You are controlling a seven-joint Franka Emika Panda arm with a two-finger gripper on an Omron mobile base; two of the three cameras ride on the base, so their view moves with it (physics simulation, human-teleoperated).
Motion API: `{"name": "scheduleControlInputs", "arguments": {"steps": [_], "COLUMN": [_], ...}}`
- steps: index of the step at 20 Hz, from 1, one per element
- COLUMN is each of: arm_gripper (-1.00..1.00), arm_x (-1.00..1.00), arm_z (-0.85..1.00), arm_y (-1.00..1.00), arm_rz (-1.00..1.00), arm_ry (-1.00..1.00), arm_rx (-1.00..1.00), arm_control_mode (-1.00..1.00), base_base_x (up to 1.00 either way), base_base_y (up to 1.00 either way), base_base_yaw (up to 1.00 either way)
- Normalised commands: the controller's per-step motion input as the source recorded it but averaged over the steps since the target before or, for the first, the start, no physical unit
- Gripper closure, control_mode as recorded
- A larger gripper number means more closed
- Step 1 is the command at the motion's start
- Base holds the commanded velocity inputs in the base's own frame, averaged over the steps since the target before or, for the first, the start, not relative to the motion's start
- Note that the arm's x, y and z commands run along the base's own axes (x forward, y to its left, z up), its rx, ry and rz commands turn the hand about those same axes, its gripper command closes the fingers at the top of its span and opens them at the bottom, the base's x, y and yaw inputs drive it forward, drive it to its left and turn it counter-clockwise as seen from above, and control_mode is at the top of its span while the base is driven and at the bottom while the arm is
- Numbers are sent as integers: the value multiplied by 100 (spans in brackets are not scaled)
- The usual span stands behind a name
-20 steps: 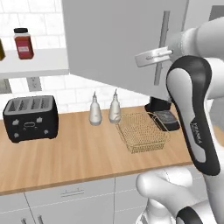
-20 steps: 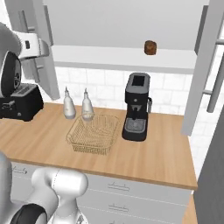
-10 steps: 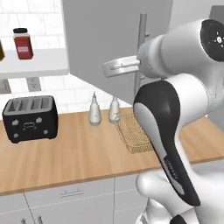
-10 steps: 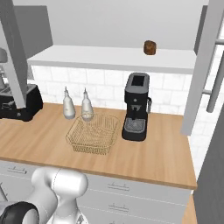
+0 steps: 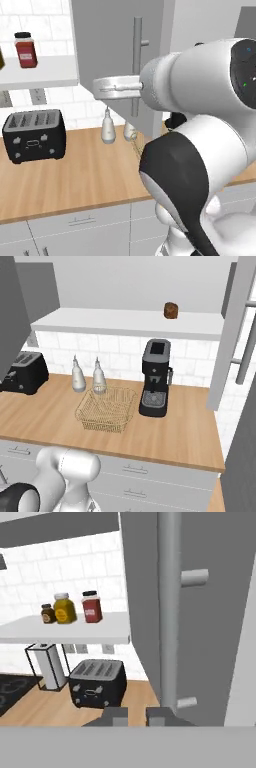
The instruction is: Open the cabinet, pick up the bread from the cabinet and place it in the basket. Then move the basket to the dining counter.
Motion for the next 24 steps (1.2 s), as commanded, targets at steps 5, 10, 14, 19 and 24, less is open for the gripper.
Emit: {"name": "scheduleControlInputs", "arguments": {"steps": [5, 10, 14, 19, 24], "arm_gripper": [100, 100, 100, 100, 100], "arm_x": [-82, 28, 61, 100, 100], "arm_z": [25, -7, -24, -23, -10], "arm_y": [-100, -94, -20, 9, 16], "arm_rz": [6, 20, 54, 64, 55], "arm_ry": [-18, 9, 24, 28, 26], "arm_rx": [45, 77, 73, 57, 42], "arm_control_mode": [-100, -100, -100, -100, -100], "base_base_x": [0, 0, 0, 0, 0], "base_base_y": [0, 0, 0, 0, 0], "base_base_yaw": [0, 0, 0, 0, 0]}}
